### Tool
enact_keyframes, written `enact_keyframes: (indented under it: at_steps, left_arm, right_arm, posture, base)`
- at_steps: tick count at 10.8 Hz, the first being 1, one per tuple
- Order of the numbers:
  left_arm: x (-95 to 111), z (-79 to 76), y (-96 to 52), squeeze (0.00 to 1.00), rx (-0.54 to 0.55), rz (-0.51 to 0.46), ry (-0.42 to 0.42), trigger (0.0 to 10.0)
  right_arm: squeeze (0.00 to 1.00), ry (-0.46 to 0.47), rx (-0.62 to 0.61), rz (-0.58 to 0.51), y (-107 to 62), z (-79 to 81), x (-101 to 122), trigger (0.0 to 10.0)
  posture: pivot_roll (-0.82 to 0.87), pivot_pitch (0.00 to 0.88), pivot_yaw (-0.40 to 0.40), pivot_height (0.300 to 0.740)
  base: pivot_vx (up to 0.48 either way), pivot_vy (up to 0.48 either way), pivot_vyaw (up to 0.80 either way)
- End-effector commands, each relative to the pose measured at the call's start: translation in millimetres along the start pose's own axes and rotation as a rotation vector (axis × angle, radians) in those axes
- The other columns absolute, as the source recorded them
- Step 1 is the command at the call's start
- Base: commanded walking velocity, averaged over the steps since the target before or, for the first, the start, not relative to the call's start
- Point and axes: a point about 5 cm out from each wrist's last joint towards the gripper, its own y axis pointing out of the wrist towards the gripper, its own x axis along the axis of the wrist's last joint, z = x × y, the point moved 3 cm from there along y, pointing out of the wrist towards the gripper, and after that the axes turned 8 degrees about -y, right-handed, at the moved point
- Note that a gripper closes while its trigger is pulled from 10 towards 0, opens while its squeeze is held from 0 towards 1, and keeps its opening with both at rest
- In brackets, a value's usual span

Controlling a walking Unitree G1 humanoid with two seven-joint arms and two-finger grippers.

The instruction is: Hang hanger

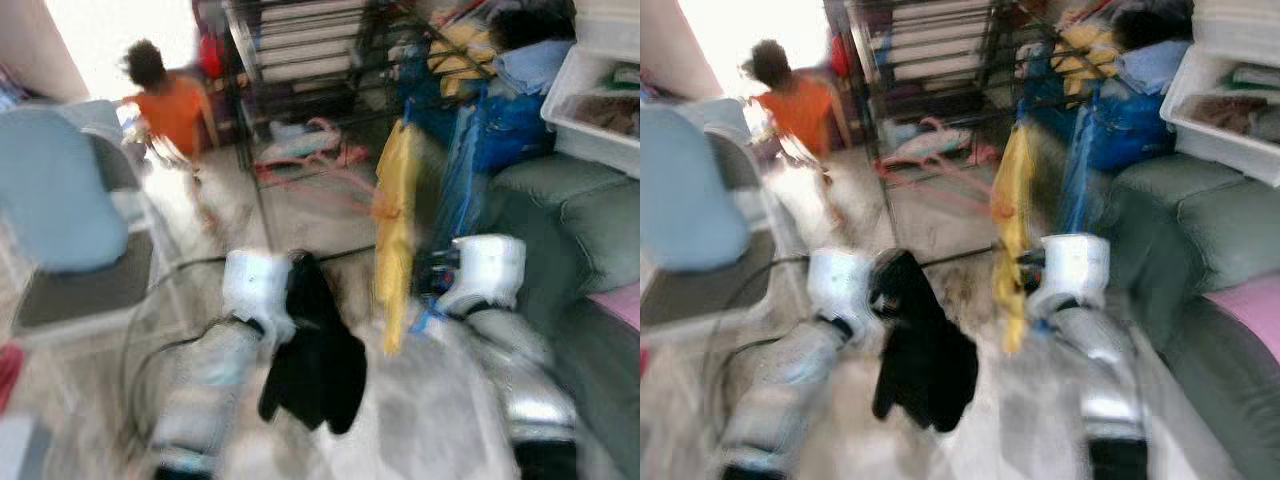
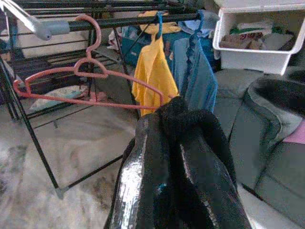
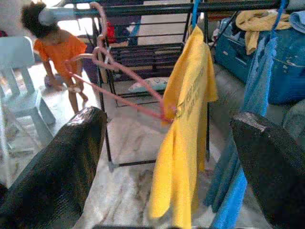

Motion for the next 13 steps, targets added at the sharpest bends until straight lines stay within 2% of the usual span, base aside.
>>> enact_keyframes:
  at_steps: [1, 5, 10, 13]
  left_arm:
    - [10.6, 13.8, -3.1, 0.00, 0.037, -0.037, 0.033, 10.0]
    - [8.2, 11.7, -2.5, 0.00, 0.033, -0.032, 0.026, 10.0]
    - [5.2, 9.3, -0.2, 0.00, 0.025, -0.023, 0.037, 10.0]
    - [1.8, 9.6, 0.6, 0.00, 0.027, -0.005, 0.036, 10.0]
  right_arm:
    - [0.00, 0.009, 0.058, -0.044, 6.2, 17.8, 12.8, 10.0]
    - [0.00, -0.005, 0.163, 0.002, 4.6, 28.8, 5.1, 10.0]
    - [0.00, -0.045, 0.194, 0.022, 2.8, 29.5, 1.9, 10.0]
    - [0.00, -0.098, 0.173, 0.036, 2.9, 26.0, -1.3, 10.0]
  posture:
    - [-0.08, 0.000, 0.022, 0.740]
    - [-0.08, 0.000, 0.019, 0.740]
    - [-0.09, 0.000, 0.023, 0.740]
    - [-0.09, 0.000, 0.021, 0.740]
  base:
    - [0.390, 0.281, 0.00]
    - [0.371, 0.301, 0.00]
    - [0.365, 0.309, 0.00]
    - [0.480, 0.000, 0.00]
